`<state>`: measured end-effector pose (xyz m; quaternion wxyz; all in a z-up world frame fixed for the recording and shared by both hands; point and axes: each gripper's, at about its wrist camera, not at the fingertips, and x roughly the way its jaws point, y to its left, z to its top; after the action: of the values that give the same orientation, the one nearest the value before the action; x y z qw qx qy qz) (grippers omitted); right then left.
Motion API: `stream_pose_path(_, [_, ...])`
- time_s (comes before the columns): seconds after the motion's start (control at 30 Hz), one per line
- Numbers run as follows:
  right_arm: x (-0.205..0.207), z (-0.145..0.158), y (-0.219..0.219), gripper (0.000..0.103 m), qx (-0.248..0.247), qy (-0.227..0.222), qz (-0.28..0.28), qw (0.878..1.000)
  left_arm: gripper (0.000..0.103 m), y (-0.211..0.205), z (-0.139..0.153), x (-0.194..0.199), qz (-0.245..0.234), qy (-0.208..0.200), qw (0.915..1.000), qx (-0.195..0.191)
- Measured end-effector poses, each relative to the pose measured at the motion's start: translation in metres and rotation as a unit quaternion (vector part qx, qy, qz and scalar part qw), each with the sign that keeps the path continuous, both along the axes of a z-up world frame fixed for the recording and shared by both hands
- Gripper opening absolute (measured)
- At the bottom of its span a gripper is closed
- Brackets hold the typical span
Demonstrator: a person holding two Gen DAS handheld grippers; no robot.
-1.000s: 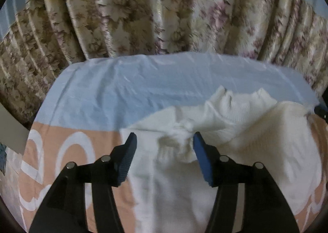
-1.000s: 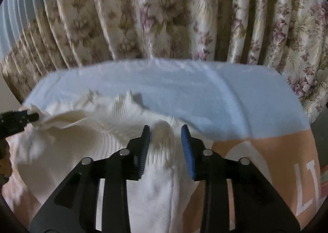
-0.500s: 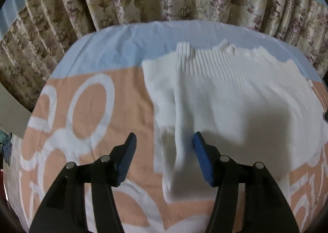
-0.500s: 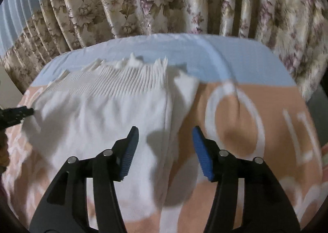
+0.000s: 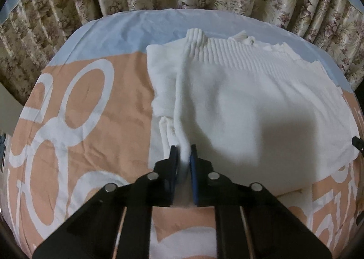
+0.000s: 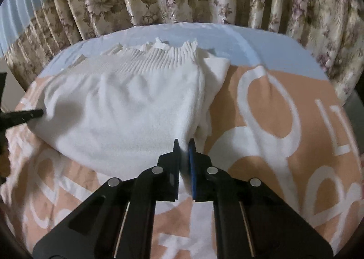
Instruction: Fold small clothes
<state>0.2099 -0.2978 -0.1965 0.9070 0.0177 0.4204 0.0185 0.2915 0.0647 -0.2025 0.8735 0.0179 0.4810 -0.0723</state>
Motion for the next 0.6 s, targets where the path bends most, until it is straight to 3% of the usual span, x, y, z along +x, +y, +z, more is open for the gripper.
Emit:
stream_pose_path(0.2, [-0.006,0.004,-0.016,0.007,0.001,0.006,-0.008,1.000,0.010,0.007,-0.005,-0.006,0.011,0.004,0.9999,-0.006])
stream_pose_path(0.27, [0.000,-0.009,-0.016,0.007,0.004,0.030,-0.008,1.000,0.014,0.005,-0.006,-0.006,0.010,0.000,0.9999,0.003])
stream_pose_path(0.37, [0.001,-0.011,-0.013,0.008,0.009,0.028,-0.008,1.000,0.024,-0.001,0.005,-0.008,0.003,-0.024,0.9991,0.035])
stream_pose_path(0.4, [0.000,-0.010,-0.015,0.013,0.013,0.027,-0.009,1.000,0.027,-0.002,0.010,-0.009,0.003,-0.035,0.9985,0.043])
stream_pose_path(0.5, [-0.005,0.006,-0.023,0.042,0.035,0.009,-0.016,0.999,0.046,-0.005,0.028,-0.009,-0.011,-0.064,0.9967,0.049])
stream_pose_path(0.57, [-0.006,0.016,-0.027,0.047,0.036,-0.007,-0.022,0.999,0.063,-0.011,0.035,-0.008,-0.024,-0.079,0.9956,0.045])
stream_pose_path(0.6, [-0.003,0.020,-0.029,0.051,0.037,-0.011,-0.025,0.999,0.063,-0.019,0.039,-0.008,-0.034,-0.088,0.9944,0.048])
